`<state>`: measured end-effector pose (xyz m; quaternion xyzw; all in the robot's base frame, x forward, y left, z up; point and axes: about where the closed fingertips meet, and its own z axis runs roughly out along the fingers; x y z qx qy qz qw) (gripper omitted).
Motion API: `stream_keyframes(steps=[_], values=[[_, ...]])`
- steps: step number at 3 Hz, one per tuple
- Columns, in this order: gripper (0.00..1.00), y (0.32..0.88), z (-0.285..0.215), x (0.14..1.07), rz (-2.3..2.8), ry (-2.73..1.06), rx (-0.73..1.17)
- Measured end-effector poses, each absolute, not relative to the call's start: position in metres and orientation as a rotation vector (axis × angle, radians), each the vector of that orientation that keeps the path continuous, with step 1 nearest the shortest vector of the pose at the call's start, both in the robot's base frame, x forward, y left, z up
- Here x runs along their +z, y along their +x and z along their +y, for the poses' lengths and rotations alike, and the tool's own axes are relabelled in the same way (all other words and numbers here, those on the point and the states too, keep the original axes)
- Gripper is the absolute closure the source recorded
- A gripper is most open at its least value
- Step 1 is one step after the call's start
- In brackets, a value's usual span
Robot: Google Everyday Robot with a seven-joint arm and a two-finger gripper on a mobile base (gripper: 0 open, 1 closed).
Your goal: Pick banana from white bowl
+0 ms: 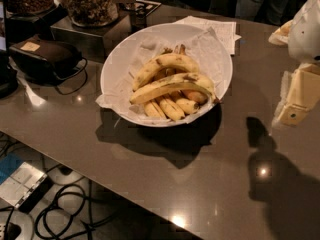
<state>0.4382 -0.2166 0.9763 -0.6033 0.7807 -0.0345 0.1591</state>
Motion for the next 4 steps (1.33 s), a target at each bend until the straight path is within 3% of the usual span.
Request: stream_keyframes(steps=[2,4], values=[[0.00,0.436,-0.203,0.979,2.219,-1.766,-0.127],[0.00,0.439,-0.145,0.986,2.172,-1.949,-0.205]])
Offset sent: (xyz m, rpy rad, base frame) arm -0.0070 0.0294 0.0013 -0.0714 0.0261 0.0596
